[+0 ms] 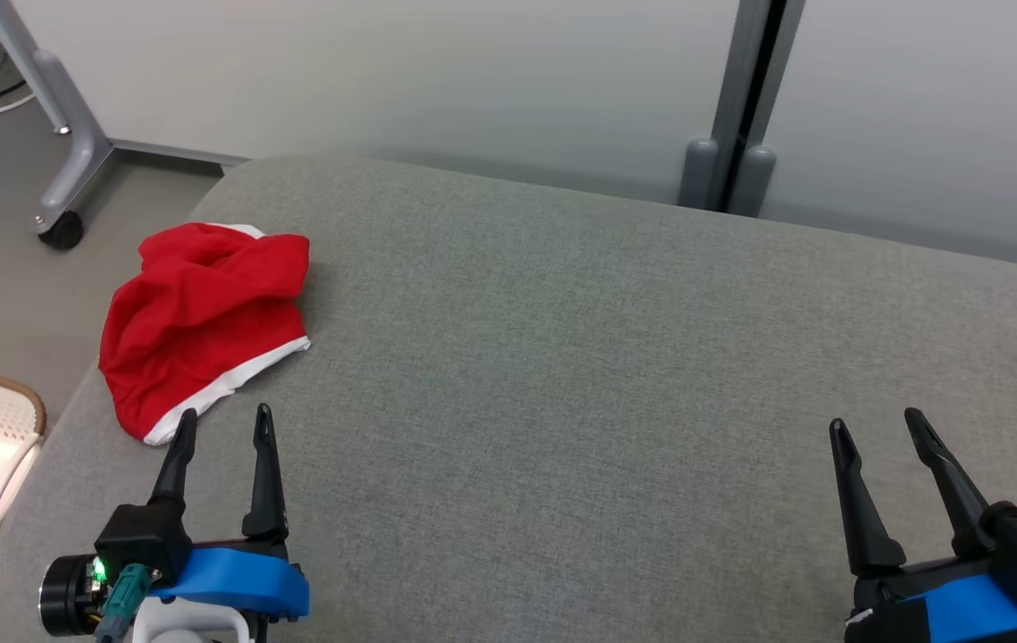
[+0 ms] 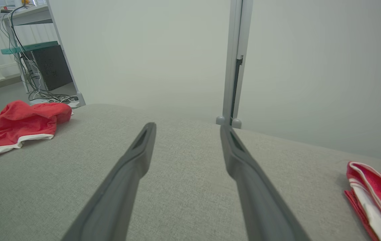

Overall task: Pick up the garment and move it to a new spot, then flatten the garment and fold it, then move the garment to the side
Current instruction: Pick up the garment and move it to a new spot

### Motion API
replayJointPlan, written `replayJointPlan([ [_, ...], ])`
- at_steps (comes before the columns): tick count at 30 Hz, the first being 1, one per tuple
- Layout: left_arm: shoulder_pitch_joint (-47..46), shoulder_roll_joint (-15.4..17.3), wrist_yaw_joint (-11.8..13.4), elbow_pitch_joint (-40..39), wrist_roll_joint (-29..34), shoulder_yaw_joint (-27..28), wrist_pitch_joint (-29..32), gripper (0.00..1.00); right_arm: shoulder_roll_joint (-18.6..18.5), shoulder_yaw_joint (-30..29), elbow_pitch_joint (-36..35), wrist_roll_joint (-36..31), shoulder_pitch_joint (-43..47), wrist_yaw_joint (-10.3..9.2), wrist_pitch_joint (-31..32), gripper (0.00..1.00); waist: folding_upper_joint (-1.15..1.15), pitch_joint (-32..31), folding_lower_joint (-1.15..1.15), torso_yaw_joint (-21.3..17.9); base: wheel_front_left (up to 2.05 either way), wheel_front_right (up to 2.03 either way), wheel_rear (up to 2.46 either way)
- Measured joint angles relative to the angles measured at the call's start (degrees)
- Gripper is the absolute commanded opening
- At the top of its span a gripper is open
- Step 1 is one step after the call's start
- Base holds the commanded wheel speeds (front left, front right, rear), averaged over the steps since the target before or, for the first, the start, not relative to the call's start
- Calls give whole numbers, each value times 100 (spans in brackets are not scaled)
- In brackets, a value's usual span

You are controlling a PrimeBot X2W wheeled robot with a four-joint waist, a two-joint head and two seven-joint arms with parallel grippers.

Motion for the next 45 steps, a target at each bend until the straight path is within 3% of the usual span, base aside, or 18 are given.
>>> replayJointPlan([
  [7, -149, -186, -66, -53, 123, 335, 0, 100, -5, 22, -245, -102, -135, 0, 151, 100, 0, 375, 0, 297, 0, 0, 0],
  [13, -807, -382, -328, 318, 138, 599, -3, 100, -166, 56, -515, -136, -429, 0, 311, 100, 0, 1008, 0, 250, 0, 0, 0],
  [20, -2098, -449, -753, 1797, 27, 901, -8, 100, -426, 129, -793, -154, -839, 0, 520, 100, 1, 1950, 1, 56, 0, 0, 0],
  [26, -3055, -323, -877, 3136, 23, 1170, -5, 100, -547, 77, -899, -142, -1069, 0, 569, 100, 2, 2502, 2, -10, 0, 0, 0],
  [32, -3606, -227, -976, 4200, -101, 1367, -18, 100, -582, 34, -882, -124, -1160, -1, 544, 100, 1, 2666, 0, -62, 0, 0, 0],
  [33, -3663, -210, -1005, 4303, -114, 1380, -21, 83, -581, 36, -867, -124, -1167, 0, 539, 100, 0, 2666, 0, -76, 0, 0, 0],
  [34, -3702, -188, -1016, 4370, -120, 1399, -21, 4, -578, 34, -854, -121, -1169, 0, 523, 100, -1, 2658, -1, -90, 0, 0, 0],
  [39, -3698, -156, -1014, 4359, -151, 1611, -14, 0, -512, 33, -700, -108, -1175, -1, 419, 100, 0, 2504, 0, -124, 0, 0, 0],
  [45, -3155, -130, -896, 3580, -7, 1948, -7, 0, -401, 27, -469, -85, -1121, 0, 189, 100, -1, 2071, 0, -136, 0, 0, 0],
])
